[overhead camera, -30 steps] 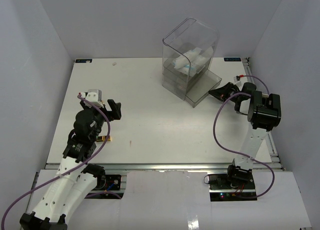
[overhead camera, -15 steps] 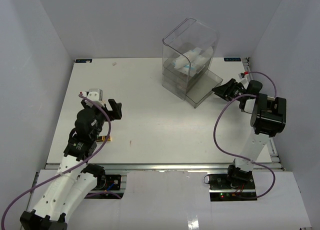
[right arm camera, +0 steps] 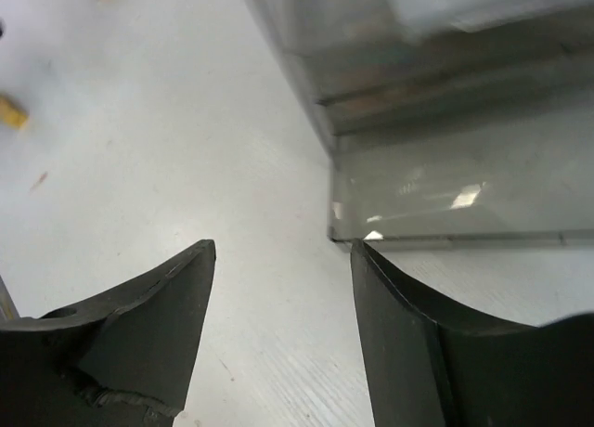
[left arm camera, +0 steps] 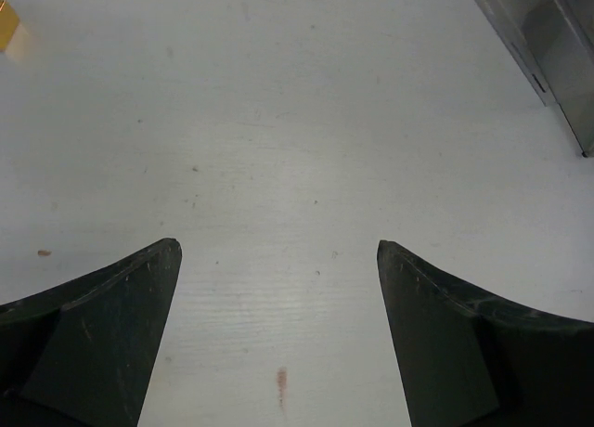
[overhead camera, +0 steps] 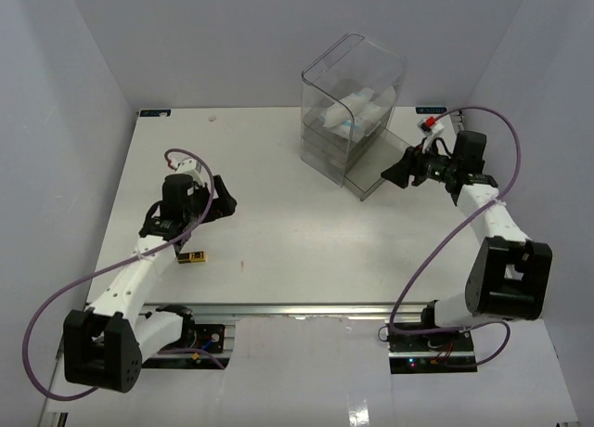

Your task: Organize the makeup

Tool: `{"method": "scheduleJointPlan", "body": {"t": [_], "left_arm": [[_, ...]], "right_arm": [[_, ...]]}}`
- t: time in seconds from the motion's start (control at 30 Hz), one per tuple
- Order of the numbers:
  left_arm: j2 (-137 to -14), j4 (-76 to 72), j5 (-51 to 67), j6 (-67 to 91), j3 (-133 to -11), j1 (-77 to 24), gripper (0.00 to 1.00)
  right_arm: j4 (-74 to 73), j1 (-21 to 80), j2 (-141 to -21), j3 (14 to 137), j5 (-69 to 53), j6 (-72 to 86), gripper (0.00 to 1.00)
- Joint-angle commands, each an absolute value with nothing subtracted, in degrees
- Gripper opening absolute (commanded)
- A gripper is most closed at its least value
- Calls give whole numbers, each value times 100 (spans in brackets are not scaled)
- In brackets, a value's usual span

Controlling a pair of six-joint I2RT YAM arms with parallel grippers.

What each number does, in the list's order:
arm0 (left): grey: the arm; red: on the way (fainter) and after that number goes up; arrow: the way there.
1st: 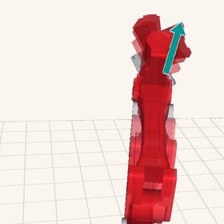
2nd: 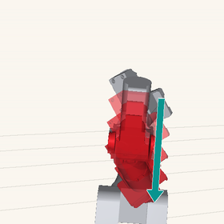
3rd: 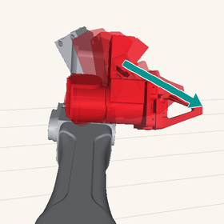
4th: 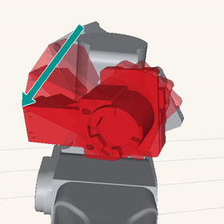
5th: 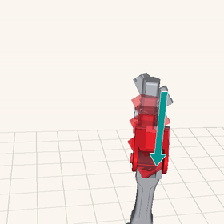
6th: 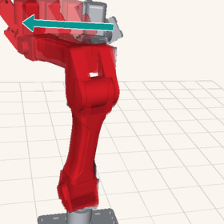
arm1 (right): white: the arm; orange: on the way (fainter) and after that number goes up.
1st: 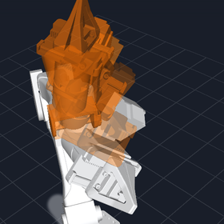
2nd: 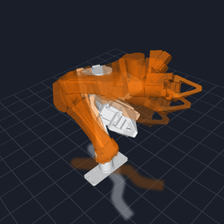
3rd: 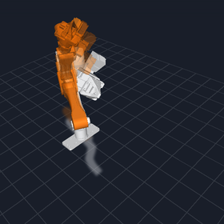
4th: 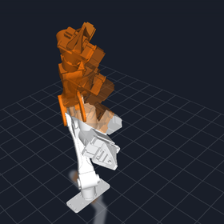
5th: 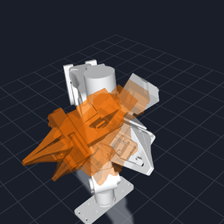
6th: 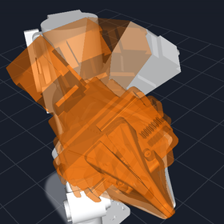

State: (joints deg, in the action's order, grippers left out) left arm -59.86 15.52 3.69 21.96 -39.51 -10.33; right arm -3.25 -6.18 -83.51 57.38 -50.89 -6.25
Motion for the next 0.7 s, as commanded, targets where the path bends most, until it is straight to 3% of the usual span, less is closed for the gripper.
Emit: {"method": "scheduleJointPlan", "body": {"t": [0.0,0.07,0.17,0.67], "left_arm": [[-6582,2109,527,3481,-4448,-75,98],[-6995,2421,302,3983,-4680,459,98],[-7639,2801,159,4437,-5156,946,98],[-10347,3171,-913,4878,-7304,1274,97]], "right_arm": [[-1227,679,-7098,5464,-4057,-3030,72],[-744,890,-6562,4950,-4042,-3075,88],[-725,904,-6389,4812,-4379,-3250,98],[-1055,793,-5766,4369,-5262,-3937,98]]}}
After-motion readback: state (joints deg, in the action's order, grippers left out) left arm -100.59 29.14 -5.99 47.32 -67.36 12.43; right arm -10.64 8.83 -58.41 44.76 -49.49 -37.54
